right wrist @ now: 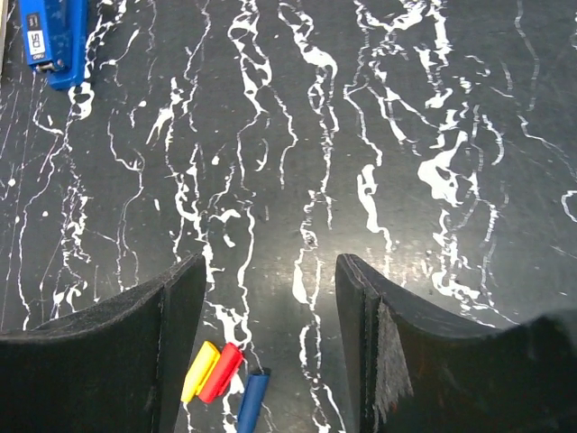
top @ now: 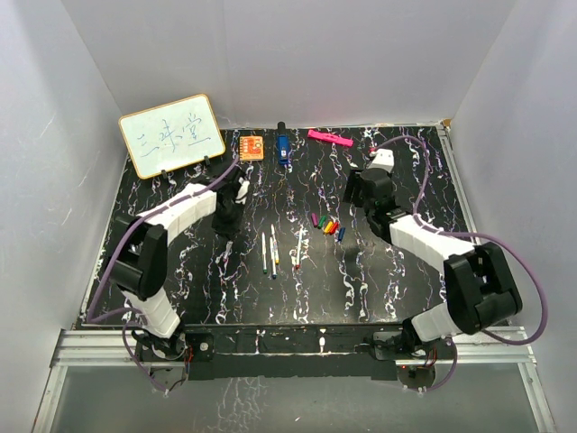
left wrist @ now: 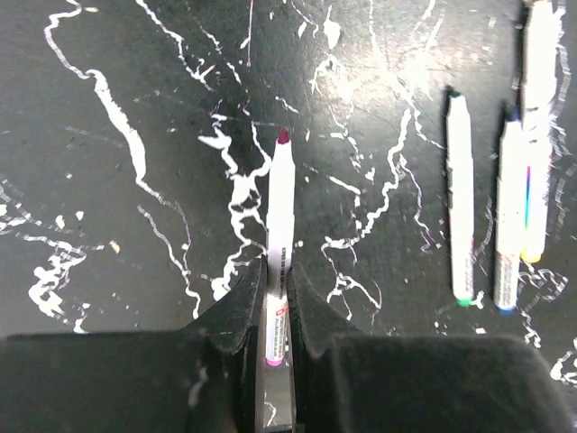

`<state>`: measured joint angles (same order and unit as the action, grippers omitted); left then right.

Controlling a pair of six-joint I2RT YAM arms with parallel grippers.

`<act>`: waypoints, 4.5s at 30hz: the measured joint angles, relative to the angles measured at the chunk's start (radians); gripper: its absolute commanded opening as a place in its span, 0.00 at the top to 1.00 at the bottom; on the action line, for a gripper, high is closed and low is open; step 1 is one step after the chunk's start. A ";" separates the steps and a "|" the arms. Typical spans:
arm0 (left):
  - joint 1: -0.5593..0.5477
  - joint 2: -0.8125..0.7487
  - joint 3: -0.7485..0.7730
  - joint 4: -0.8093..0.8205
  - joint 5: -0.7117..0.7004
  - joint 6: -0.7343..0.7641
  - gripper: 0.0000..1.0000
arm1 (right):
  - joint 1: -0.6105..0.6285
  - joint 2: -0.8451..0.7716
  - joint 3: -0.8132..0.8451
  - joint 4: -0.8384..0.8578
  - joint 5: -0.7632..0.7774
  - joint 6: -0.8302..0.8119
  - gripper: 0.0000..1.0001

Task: Insert the pens into the pen caps

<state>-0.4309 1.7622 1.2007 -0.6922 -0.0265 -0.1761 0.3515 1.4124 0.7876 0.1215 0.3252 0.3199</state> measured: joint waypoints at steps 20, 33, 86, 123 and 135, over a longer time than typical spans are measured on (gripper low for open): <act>0.000 -0.376 -0.150 0.139 0.124 -0.075 1.00 | 0.217 0.332 0.214 -0.111 0.000 -0.020 0.57; 0.000 -0.503 -0.289 0.362 0.205 -0.126 1.00 | 0.260 0.428 0.273 -0.123 -0.010 -0.019 0.58; 0.000 -0.469 -0.302 0.405 0.229 -0.138 1.00 | 0.321 0.469 0.290 -0.204 0.076 0.053 0.94; -0.216 -0.464 -0.484 0.817 0.263 -0.182 1.00 | 0.321 -0.115 -0.016 0.291 -0.063 -0.056 1.00; -0.296 -0.500 -0.536 1.115 0.274 -0.298 1.00 | 0.316 -0.242 -0.288 0.705 -0.191 0.042 1.00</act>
<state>-0.7265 1.2625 0.6651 0.4225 0.2470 -0.4744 0.6674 1.1702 0.4992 0.8261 0.1341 0.3618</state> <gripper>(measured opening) 0.056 0.065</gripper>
